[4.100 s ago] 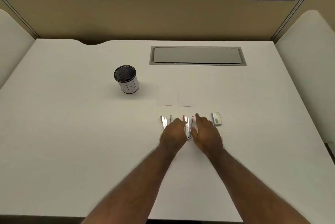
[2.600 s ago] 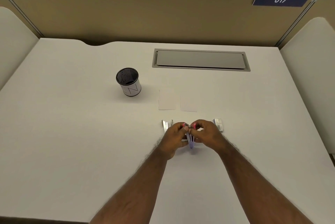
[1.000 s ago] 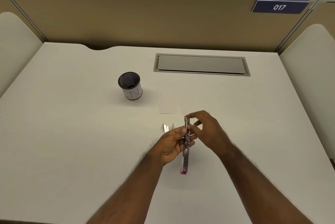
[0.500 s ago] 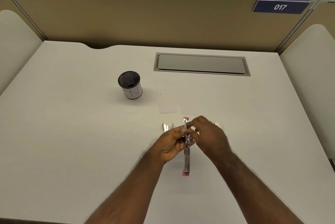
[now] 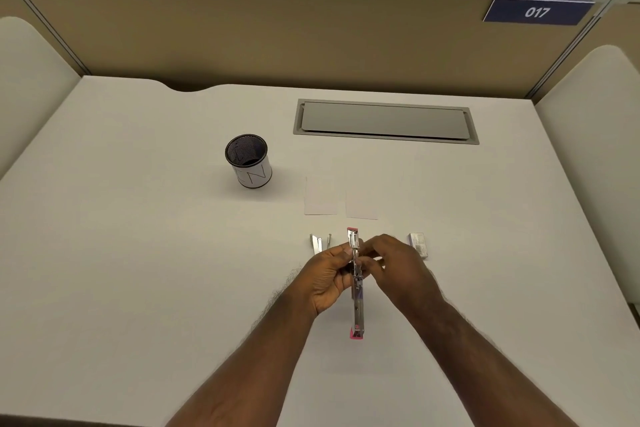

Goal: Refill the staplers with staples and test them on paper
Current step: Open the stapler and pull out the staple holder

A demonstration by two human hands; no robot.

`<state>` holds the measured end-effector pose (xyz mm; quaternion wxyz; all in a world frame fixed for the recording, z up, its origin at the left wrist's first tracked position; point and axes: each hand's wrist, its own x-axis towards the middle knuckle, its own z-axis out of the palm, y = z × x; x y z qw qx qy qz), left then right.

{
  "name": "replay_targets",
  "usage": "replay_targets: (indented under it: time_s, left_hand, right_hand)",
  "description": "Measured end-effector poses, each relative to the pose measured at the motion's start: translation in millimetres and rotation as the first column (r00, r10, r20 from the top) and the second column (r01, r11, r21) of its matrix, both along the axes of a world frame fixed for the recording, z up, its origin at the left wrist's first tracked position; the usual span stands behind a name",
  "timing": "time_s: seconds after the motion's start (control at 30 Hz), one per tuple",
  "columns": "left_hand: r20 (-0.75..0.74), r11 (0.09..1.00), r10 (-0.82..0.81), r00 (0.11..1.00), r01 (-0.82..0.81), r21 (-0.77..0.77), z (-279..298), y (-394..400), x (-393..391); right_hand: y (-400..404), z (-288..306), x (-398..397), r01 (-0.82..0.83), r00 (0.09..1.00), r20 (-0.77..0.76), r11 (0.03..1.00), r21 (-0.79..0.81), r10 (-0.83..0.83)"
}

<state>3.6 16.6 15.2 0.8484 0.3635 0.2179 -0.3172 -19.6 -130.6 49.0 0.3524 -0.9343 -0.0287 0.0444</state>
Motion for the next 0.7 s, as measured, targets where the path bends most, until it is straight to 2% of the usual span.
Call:
replay_targets:
  time_s: [0.1, 0.23, 0.33, 0.4, 0.47, 0.6, 0.7]
  left_hand:
    - [-0.009, 0.997, 0.062, 0.998, -0.062, 0.036, 0, 3, 3]
    - [0.008, 0.998, 0.031, 0.999, -0.031, 0.056, 5, 6, 8]
    - [0.024, 0.999, -0.005, 1.0, 0.004, 0.042, 9, 8, 6]
    - [0.04, 0.999, -0.021, 0.999, 0.02, 0.026, 9, 7, 6]
    - [0.05, 0.999, -0.03, 0.998, 0.029, 0.031, 8, 4, 5]
    - [0.068, 0.998, -0.063, 0.996, 0.062, 0.027, 10, 1, 5]
    - [0.064, 0.997, -0.076, 0.995, 0.076, 0.004, 13, 1, 5]
  right_hand:
    - [1, 0, -4, -0.041, 0.997, 0.06, 0.998, 0.051, 0.038]
    - [1, -2, -14, -0.09, 0.993, 0.088, 0.992, 0.089, 0.082]
    - [-4, 3, -14, -0.068, 0.997, 0.055, 0.982, 0.176, 0.06]
    - [-6, 6, -10, -0.019, 0.996, 0.087, 0.975, 0.221, 0.0]
    - [-9, 7, -4, 0.004, 0.99, 0.139, 0.989, 0.15, -0.025]
    - [-12, 10, 2, -0.032, 0.997, 0.07, 0.999, -0.004, 0.032]
    - [-11, 12, 1, -0.059, 0.994, 0.08, 0.99, -0.126, 0.069]
